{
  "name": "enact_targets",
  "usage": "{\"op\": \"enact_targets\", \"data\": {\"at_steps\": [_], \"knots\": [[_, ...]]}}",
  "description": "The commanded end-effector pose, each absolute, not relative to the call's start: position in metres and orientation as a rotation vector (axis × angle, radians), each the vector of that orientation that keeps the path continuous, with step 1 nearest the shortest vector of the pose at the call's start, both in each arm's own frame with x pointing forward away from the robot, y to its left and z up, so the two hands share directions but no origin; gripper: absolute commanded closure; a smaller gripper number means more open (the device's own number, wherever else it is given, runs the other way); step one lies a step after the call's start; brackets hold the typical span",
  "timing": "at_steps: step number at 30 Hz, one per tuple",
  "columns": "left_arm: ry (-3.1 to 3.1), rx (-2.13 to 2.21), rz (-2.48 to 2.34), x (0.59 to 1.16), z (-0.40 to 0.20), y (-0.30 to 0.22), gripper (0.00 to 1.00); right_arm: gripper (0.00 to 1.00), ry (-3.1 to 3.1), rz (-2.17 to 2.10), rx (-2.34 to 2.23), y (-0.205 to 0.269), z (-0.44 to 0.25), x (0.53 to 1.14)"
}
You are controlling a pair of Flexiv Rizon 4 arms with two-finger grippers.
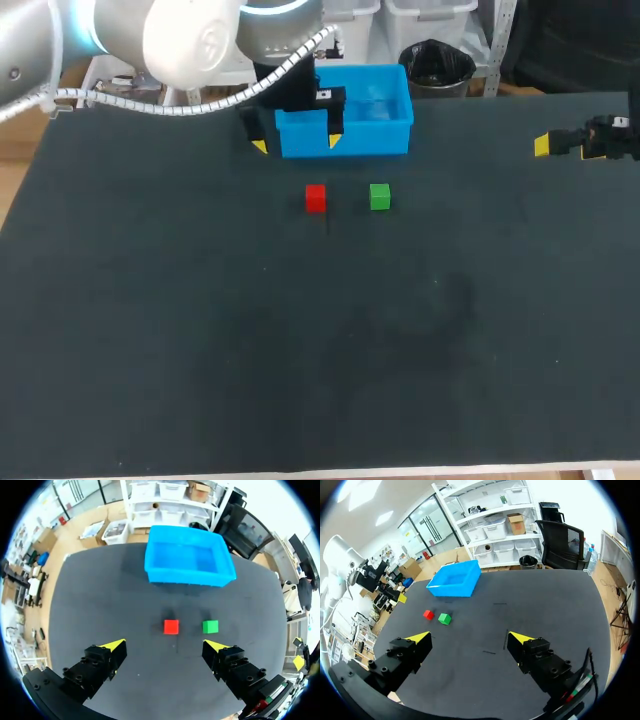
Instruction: Use the left arm to pick the red cube and place it into the blue plastic box first, then use the right arm to grasp the green cube and put it into the same blue plastic box after the first action is fully finished.
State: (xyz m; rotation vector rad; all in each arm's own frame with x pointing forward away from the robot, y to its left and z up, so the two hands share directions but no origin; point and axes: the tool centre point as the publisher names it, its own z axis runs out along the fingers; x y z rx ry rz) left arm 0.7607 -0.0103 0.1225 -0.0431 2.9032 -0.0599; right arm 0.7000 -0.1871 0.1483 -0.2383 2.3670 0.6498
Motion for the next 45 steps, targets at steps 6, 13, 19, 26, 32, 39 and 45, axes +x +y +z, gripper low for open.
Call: {"op": "enact_targets", "data": {"at_steps": [6, 13, 19, 26, 32, 39, 45], "knots": [[3.018, -0.051, -0.086, 0.771, 0.074, -0.009, 0.0, 0.0, 2.369, 0.646, -0.237, -0.187, 0.149, 0.7], [3.054, -0.016, -0.091, 0.777, 0.053, -0.014, 0.0, 0.0, 2.369, 0.646, -0.237, -0.187, 0.149, 0.7], [3.071, 0.022, -0.063, 0.78, 0.04, -0.024, 0.0, 0.0, 2.369, 0.646, -0.237, -0.187, 0.149, 0.7], [3.087, 0.021, -0.016, 0.781, 0.024, -0.033, 0.0, 0.0, 2.369, 0.646, -0.237, -0.187, 0.149, 0.7], [3.099, -0.027, 0.006, 0.786, 0.012, -0.03, 0.0, 0.0, 2.369, 0.646, -0.237, -0.187, 0.149, 0.7], [3.122, -0.062, 0.029, 0.791, -0.001, -0.025, 0.0, 0.0, 2.369, 0.646, -0.237, -0.187, 0.149, 0.7], [3.134, -0.067, 0.046, 0.79, -0.008, -0.025, 0.0, 0.0, 2.369, 0.646, -0.237, -0.187, 0.149, 0.7]]}}
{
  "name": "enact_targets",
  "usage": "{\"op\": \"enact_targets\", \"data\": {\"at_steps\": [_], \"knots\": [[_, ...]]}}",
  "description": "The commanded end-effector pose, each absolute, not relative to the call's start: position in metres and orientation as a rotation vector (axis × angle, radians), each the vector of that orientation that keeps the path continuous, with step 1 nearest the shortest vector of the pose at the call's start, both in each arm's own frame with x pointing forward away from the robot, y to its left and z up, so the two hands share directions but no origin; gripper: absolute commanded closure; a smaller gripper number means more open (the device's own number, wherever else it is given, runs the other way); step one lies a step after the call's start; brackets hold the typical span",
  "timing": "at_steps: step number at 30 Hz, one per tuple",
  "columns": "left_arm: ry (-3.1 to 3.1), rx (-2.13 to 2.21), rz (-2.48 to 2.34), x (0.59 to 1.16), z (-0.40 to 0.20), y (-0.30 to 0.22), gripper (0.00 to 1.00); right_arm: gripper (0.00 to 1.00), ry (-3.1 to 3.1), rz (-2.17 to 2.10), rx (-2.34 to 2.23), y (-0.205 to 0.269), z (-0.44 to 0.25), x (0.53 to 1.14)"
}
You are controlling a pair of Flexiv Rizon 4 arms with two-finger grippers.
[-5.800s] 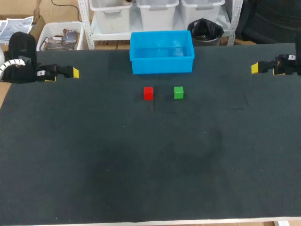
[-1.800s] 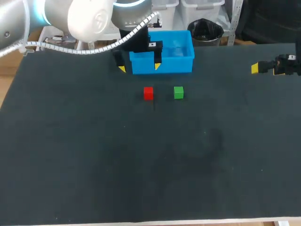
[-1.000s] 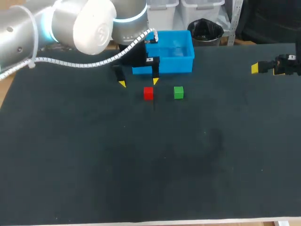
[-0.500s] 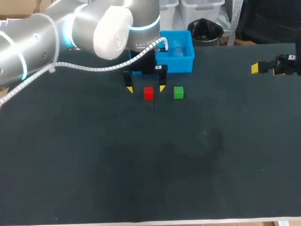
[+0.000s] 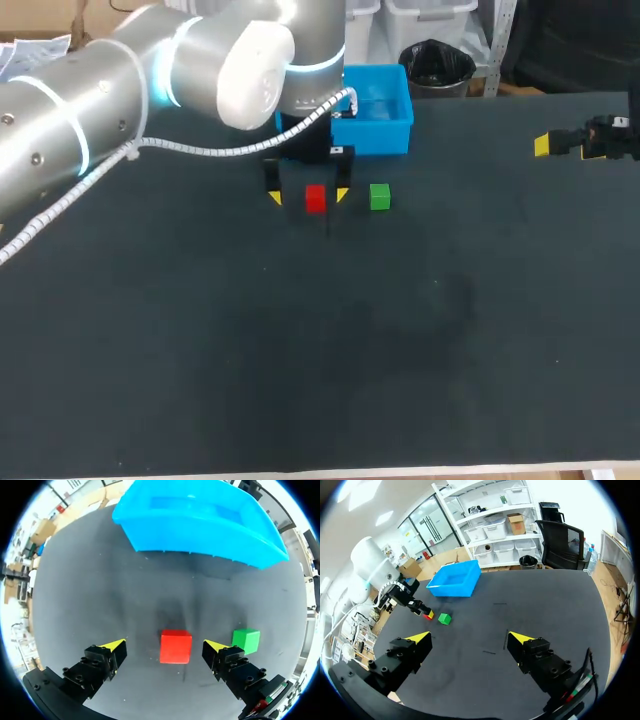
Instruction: Use the left arm to pick the red cube and place it into the blue plastic box first, then use the right arm to grasp the green cube and put it into the same blue plastic box after the first action is fully finished.
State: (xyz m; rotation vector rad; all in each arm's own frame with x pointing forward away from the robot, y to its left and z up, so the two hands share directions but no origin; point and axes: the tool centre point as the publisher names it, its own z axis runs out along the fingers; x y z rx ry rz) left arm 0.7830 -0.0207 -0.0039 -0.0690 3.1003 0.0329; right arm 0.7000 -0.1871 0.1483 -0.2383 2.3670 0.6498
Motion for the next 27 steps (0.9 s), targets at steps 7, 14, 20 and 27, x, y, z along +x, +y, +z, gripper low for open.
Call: {"op": "enact_targets", "data": {"at_steps": [7, 14, 20, 27], "knots": [[3.157, -0.087, 0.064, 0.791, -0.017, -0.025, 1.0, 0.0, 2.369, 0.646, -0.237, -0.187, 0.149, 0.7], [3.161, -0.082, 0.064, 0.789, -0.017, -0.024, 1.0, 0.0, 2.369, 0.646, -0.237, -0.187, 0.149, 0.7], [3.145, -0.051, 0.057, 0.786, -0.006, -0.024, 1.0, 0.0, 2.369, 0.646, -0.237, -0.187, 0.149, 0.7], [3.142, -0.027, 0.096, 0.782, 0.018, -0.022, 1.0, 0.0, 2.369, 0.646, -0.237, -0.187, 0.149, 0.7]]}}
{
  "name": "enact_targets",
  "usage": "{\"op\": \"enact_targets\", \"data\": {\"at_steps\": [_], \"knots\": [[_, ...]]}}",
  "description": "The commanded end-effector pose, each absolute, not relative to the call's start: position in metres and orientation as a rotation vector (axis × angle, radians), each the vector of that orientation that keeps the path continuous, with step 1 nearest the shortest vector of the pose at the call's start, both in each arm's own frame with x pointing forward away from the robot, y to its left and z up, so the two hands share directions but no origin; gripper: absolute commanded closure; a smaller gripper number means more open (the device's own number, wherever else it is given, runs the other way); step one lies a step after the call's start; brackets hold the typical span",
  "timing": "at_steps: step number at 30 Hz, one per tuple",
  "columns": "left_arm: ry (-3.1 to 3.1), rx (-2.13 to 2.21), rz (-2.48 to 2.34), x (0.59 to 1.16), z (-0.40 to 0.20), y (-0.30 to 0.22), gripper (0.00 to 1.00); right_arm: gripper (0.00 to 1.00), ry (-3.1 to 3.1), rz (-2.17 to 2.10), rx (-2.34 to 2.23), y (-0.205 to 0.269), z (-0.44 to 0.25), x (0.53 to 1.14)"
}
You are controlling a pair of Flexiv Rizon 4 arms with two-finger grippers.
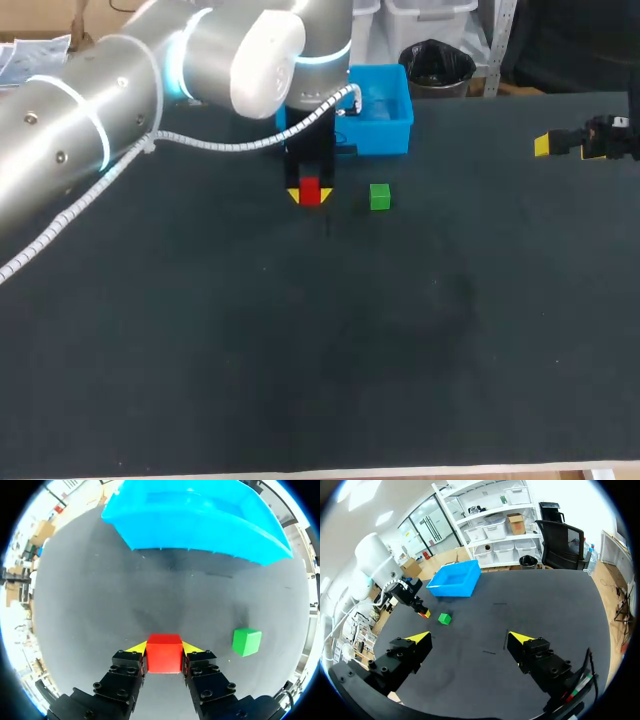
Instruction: Use the left arm to pick the red cube and place it into the blue plastic box first, then use the right arm to grasp the green cube and put it into the same blue plastic box after the first action is fully finished.
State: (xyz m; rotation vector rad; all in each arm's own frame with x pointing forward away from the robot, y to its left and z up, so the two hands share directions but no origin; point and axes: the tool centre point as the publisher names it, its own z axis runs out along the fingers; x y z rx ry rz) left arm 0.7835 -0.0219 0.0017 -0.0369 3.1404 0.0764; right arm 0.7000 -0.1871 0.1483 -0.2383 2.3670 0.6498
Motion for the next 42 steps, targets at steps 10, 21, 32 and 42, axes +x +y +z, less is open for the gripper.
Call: {"op": "enact_targets", "data": {"at_steps": [10, 21, 32, 42], "knots": [[3.095, 0.008, 0.118, 0.785, 0.07, -0.021, 1.0, 0.0, 2.369, 0.646, -0.237, -0.187, 0.149, 0.7], [2.957, 0.004, 0.017, 0.802, 0.12, -0.016, 1.0, 0.0, 2.369, 0.646, -0.237, -0.187, 0.149, 0.7], [2.898, -0.059, -0.14, 0.838, 0.134, -0.017, 1.0, 0.0, 2.369, 0.646, -0.237, -0.187, 0.149, 0.7], [2.845, -0.075, -0.258, 0.867, 0.145, -0.024, 1.0, 0.0, 2.369, 0.646, -0.237, -0.187, 0.149, 0.7]]}}
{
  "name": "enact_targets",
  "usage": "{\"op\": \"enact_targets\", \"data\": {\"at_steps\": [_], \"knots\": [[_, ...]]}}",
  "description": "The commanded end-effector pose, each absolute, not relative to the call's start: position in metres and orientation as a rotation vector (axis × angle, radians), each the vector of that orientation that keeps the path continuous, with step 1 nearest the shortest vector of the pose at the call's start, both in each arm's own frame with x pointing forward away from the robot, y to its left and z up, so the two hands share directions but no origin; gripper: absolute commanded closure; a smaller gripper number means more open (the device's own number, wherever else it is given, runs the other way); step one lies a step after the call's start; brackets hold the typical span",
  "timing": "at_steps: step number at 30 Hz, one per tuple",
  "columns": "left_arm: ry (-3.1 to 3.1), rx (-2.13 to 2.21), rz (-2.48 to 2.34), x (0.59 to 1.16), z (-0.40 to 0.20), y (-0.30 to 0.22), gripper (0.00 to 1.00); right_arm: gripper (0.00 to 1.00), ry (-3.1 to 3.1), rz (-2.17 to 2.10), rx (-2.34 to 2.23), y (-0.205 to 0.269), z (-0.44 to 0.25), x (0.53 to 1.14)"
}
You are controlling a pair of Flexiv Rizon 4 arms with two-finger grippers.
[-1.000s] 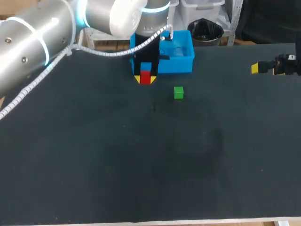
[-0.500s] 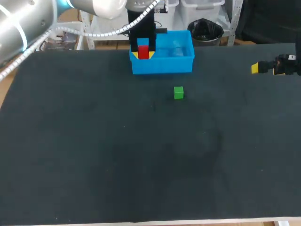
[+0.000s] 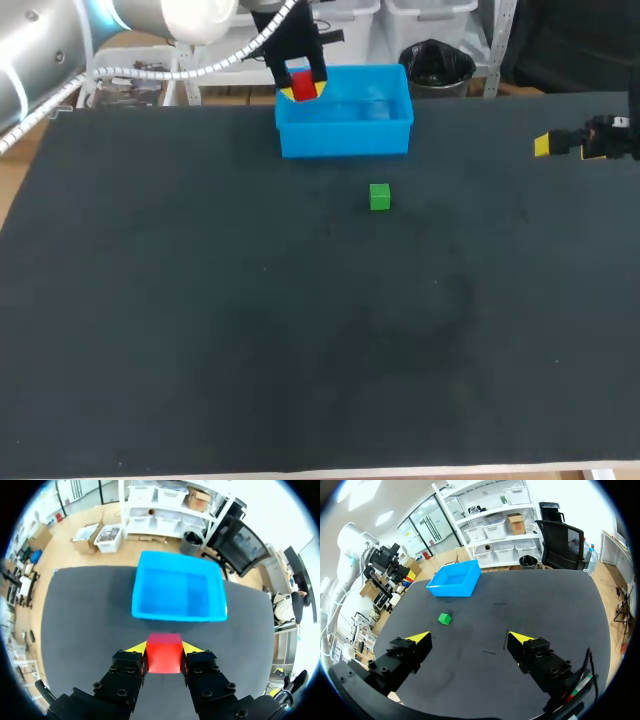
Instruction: Use the left arm to pick the red cube and place it into the blue plastic box first, then use the right arm to grasp the green cube and put it into the same blue plastic box after the first action is fully finished.
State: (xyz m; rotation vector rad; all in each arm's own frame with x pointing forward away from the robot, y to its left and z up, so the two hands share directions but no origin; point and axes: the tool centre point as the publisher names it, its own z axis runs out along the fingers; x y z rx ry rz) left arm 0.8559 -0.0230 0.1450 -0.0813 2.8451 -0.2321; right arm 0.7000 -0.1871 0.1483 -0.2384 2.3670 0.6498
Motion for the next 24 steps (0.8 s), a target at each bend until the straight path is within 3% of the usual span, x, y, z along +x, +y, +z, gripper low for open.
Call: {"op": "enact_targets", "data": {"at_steps": [1, 24], "knots": [[2.841, -0.075, -0.262, 0.87, 0.146, -0.025, 1.0, 0.0, 2.369, 0.646, -0.237, -0.187, 0.149, 0.7], [2.811, -0.122, -0.408, 0.955, 0.128, -0.04, 1.0, 0.0, 2.369, 0.646, -0.237, -0.187, 0.149, 0.7]]}}
